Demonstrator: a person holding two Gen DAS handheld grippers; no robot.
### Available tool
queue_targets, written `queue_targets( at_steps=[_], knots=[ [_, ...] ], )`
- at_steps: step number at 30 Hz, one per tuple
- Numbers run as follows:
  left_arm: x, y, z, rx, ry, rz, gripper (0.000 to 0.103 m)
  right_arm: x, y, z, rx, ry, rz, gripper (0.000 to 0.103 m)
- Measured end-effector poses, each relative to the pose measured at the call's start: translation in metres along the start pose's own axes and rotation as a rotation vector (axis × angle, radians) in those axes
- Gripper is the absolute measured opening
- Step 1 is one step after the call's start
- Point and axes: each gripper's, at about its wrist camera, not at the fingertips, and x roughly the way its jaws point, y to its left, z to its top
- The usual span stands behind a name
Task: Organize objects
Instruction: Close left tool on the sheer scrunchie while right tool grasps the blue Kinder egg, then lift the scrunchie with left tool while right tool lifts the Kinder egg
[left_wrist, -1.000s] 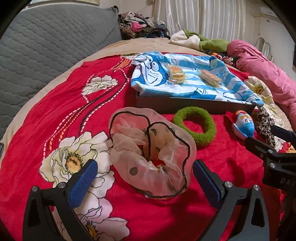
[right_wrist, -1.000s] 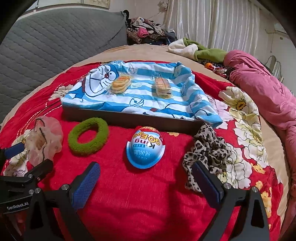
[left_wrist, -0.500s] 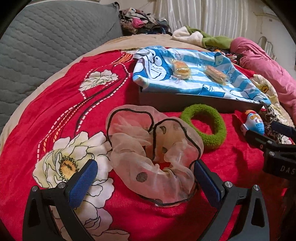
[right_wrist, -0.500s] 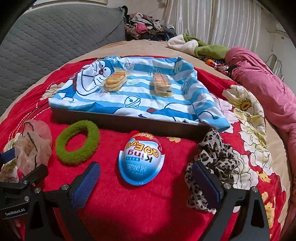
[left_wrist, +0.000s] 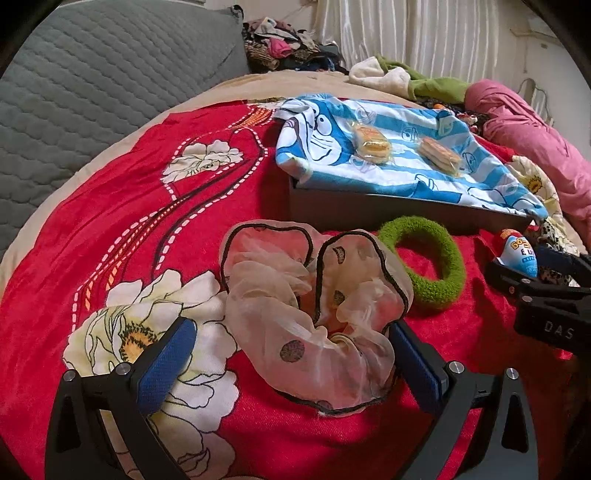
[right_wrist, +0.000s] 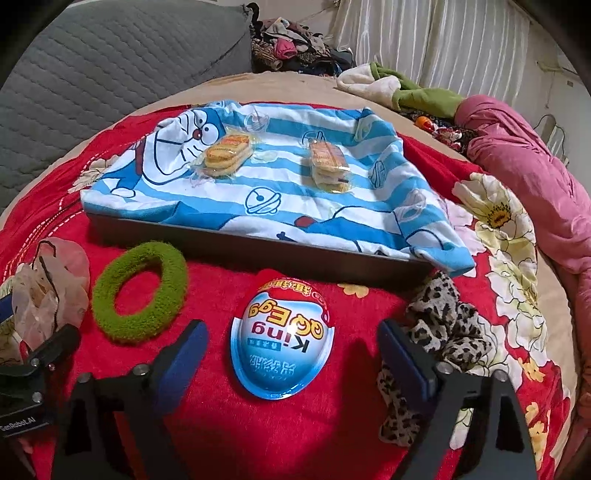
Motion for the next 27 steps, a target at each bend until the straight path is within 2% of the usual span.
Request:
queue_targets(
  at_steps=[7, 10, 12, 14, 18, 20, 27],
  knots=[
    [0.001, -0.001, 0.0, 0.006, -0.001, -0.012, 0.101, 0.009, -0.003, -0.001, 0.017, 0.028, -0.003, 0.07],
    [0.0, -0.001, 0.0, 0.009, -0.001, -0.018, 0.084, 0.01, -0.003, -0.001, 0.013, 0.032, -0.003, 0.062],
    [0.001, -0.003, 0.0, 0.016, 0.005, -0.012, 0.054, 0.011, -0.002, -0.001, 0.01, 0.035, 0.007, 0.056],
    [0.002, -0.003, -0.001, 0.014, 0.016, -0.011, 0.051, 0.011, 0.0, -0.001, 0.002, 0.036, 0.001, 0.055],
    [0.0, -0.002, -0.002, 0.007, 0.023, -0.052, 0.03, 0.008, 0.0, -0.003, 0.001, 0.028, 0.003, 0.055],
    [-0.001, -0.001, -0.002, 0.003, 0.02, -0.074, 0.023, 0.006, 0.0, -0.004, 0.001, 0.024, 0.013, 0.055],
    [-0.005, -0.001, -0.003, 0.001, 0.028, -0.129, 0.016, -0.002, 0.007, -0.006, -0.013, 0.015, 0.035, 0.055]
  ],
)
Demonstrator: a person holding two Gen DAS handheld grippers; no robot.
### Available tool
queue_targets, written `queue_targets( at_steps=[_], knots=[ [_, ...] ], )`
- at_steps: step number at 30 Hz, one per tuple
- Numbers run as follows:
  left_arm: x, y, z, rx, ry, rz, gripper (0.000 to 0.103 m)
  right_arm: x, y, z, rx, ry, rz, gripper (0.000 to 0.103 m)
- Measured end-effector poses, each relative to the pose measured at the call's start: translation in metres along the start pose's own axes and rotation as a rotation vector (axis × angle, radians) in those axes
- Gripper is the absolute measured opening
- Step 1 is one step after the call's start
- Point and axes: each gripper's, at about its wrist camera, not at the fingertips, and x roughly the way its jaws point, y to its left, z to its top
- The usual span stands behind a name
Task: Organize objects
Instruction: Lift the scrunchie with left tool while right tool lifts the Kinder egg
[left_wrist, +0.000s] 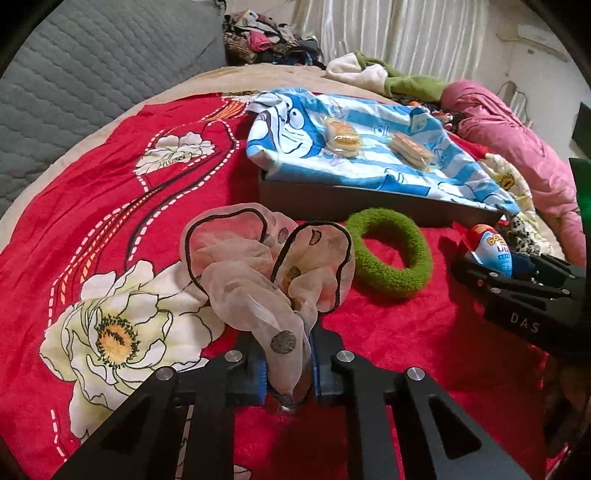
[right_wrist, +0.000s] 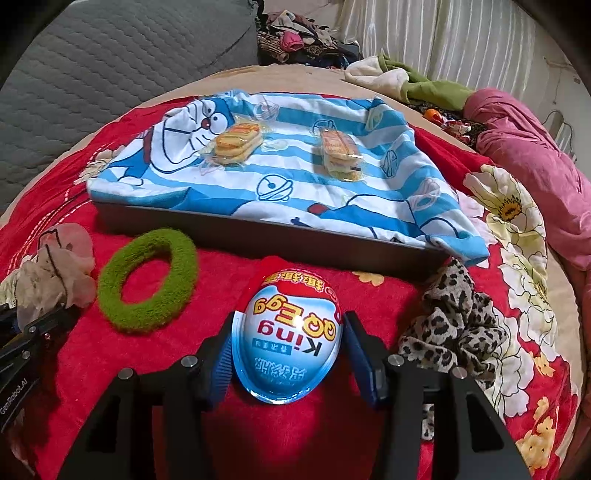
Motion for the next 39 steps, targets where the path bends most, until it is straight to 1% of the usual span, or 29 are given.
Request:
queue_targets(
  at_steps=[3, 8, 16, 25, 39],
  knots=[
    [-0.004, 0.0, -0.001, 0.0, -0.011, -0.007, 0.012, -0.005, 0.002, -0.002, 0.002, -0.004, 0.008, 0.055],
    [-0.008, -0.001, -0.003, 0.0, -0.012, 0.017, 0.01, -0.013, 0.004, -0.009, 0.004, -0.006, 0.025, 0.055],
    [-0.021, -0.002, -0.007, 0.009, -0.024, 0.033, 0.01, -0.027, 0.008, -0.023, 0.01, -0.007, 0.032, 0.055],
    [-0.043, 0.0, -0.013, 0.008, -0.056, 0.047, 0.01, -0.048, 0.015, -0.039, 0.021, -0.016, 0.039, 0.055],
    [-0.088, -0.005, -0.02, 0.025, -0.119, 0.044, 0.01, -0.093, 0.024, -0.049, 0.018, -0.071, 0.04, 0.055]
  ],
)
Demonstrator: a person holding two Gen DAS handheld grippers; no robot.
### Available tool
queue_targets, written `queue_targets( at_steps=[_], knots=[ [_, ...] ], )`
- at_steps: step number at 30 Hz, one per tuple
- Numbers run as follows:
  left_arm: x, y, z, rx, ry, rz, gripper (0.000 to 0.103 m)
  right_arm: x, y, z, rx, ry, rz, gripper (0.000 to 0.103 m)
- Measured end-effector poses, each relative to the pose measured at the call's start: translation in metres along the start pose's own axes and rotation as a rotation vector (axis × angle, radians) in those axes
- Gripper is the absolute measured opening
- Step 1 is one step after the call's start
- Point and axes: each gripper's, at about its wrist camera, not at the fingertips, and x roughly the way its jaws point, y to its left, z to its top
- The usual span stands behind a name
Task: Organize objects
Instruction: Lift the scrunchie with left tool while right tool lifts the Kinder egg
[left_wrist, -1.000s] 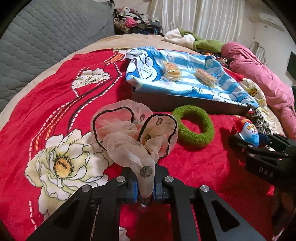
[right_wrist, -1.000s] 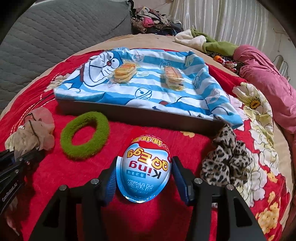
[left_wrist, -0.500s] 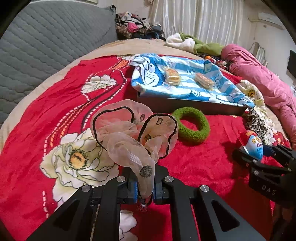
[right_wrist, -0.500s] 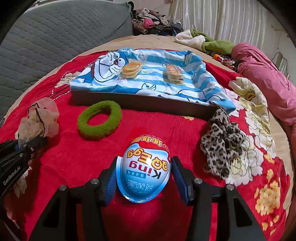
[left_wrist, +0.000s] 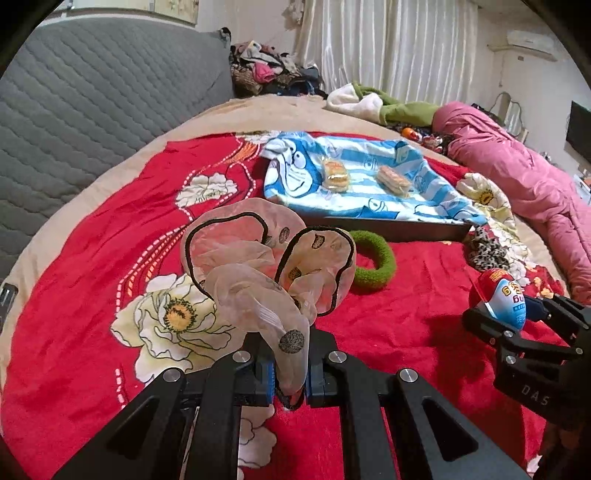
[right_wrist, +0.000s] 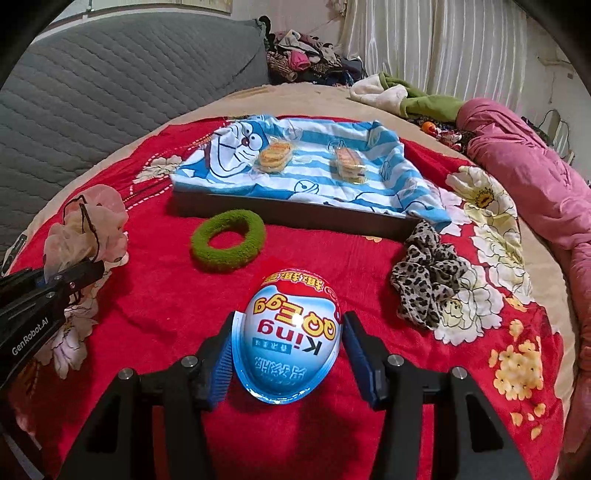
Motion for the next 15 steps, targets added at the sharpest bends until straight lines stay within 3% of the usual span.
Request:
queue_targets(
  at_steps=[15],
  knots=[
    [-0.044, -0.014, -0.006, 0.03, -0.064, -0.028, 0.01, -0.054, 0.011, -0.004, -0.01, -0.076, -0.008, 0.055]
  ],
)
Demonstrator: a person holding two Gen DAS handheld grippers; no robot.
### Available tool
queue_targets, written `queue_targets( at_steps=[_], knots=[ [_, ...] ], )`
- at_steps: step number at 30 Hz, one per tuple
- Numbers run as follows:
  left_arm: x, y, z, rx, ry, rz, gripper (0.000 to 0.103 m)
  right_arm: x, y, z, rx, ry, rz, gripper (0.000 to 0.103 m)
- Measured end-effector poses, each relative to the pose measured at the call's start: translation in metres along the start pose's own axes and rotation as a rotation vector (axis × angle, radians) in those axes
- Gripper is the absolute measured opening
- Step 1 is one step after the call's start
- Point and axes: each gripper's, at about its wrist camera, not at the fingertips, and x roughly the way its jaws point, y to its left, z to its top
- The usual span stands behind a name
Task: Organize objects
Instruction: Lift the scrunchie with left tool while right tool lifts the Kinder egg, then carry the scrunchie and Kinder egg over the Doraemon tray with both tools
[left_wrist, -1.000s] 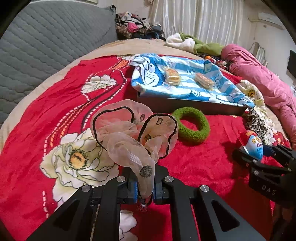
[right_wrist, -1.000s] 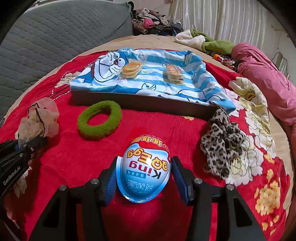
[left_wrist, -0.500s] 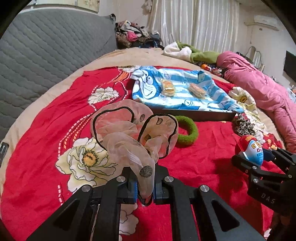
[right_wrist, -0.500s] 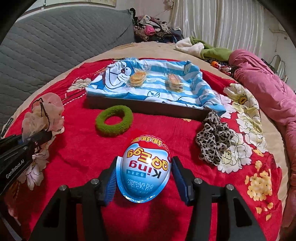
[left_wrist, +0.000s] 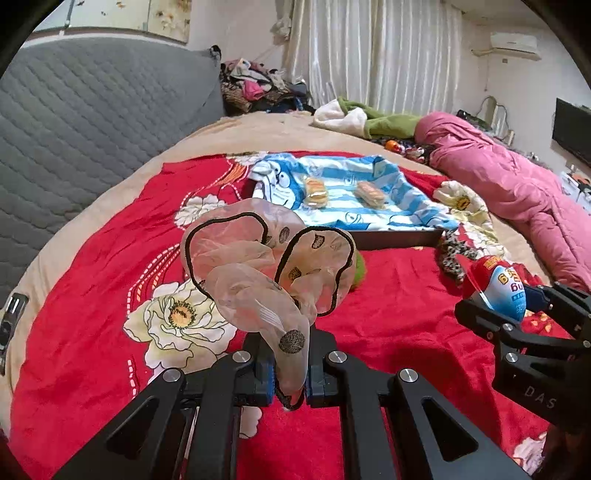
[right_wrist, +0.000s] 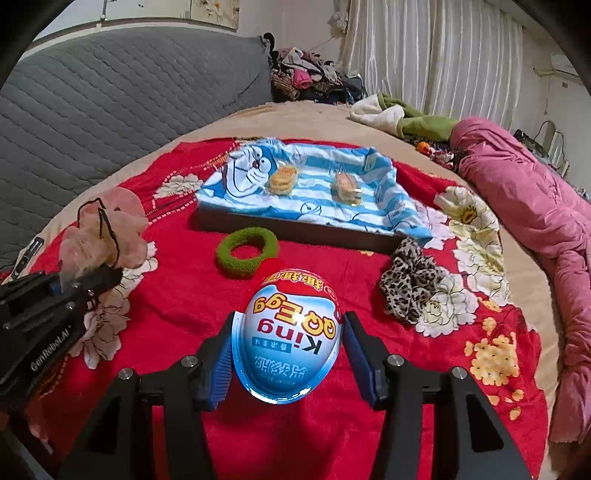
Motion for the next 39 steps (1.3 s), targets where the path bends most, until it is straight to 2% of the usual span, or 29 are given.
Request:
queue_targets(
  at_steps=[9, 21, 39],
  knots=[
    [-0.034, -0.01, 0.005, 0.008, -0.057, -0.006, 0.01, -0.038, 0.001, 0.006, -0.001, -0.072, 0.001, 0.055],
    [-0.071, -0.02, 0.03, 0.019, -0.137, 0.002, 0.01, -0.081, -0.004, 0.018, -0.006, -0.163, -0.001, 0.055],
    [-0.076, -0.039, 0.09, 0.066, -0.195, 0.012, 0.01, -0.095, -0.008, 0.061, -0.056, -0.237, -0.013, 0.055]
  ],
)
